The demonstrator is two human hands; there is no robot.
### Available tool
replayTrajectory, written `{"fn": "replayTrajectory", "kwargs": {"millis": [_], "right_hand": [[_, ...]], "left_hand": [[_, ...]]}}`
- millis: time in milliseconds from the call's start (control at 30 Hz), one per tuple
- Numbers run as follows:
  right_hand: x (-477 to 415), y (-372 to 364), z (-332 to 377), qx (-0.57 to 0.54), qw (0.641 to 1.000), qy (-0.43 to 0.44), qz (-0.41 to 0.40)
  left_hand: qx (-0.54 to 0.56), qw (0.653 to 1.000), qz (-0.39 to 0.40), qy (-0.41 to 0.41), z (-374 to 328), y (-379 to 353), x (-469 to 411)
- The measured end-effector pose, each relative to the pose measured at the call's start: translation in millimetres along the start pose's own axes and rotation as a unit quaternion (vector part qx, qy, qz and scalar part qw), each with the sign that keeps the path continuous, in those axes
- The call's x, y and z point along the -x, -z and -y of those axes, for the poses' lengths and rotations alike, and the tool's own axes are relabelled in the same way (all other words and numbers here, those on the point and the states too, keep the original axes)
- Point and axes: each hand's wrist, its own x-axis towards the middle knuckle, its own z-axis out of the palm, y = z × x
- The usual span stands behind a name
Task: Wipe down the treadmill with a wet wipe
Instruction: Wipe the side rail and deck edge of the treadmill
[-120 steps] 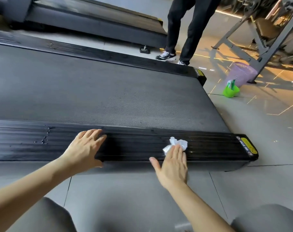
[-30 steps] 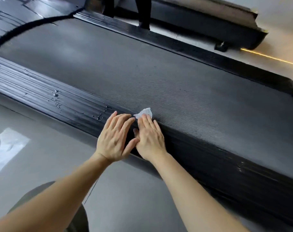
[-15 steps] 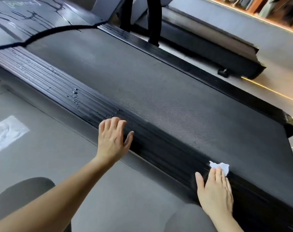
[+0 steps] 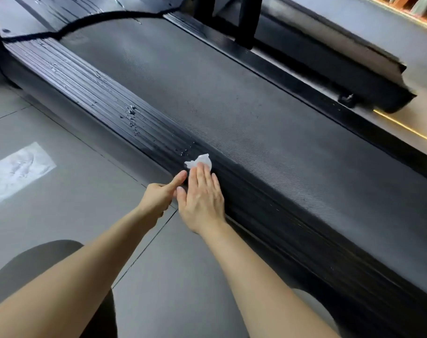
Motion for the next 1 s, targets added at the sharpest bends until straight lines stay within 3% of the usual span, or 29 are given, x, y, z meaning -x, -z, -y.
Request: {"fn": "replayTrajectory", "kwargs": {"millis": [133,300,433,667,800,900,1000], "right_hand": [[45,0,-42,0.016,1.000,0.005,-0.019],[153,4,-117,0.139,0.971,-0.191,-0.020],[155,3,-106,0.122,0.945,-0.303,-0.033],[58,-13,5,0.111,0.983,-0.148,-0.007],[44,-15,12,0.100,0.994,-0.042,-0.018],[89,-7,-39,0.096,0.992,-0.079,-0.025],[158,6,-112,0.122,0.967,-0.223,-0.020]], "left_hand": [[0.012,1.000,0.016,0.012,3,3,-4],[0.015,0.999,0.036,-0.016,8,1,-7],[0.027,0.997,0.070,-0.006,10,1,-6],[0.058,0.998,0.017,-0.004,13,-5,-5],[0.070,0.997,-0.015,-0.022,16,-7,-6],[0.067,0.996,-0.045,-0.030,21,-12,-5],[0.083,0.994,-0.064,-0.031,27,-21,-8]]}}
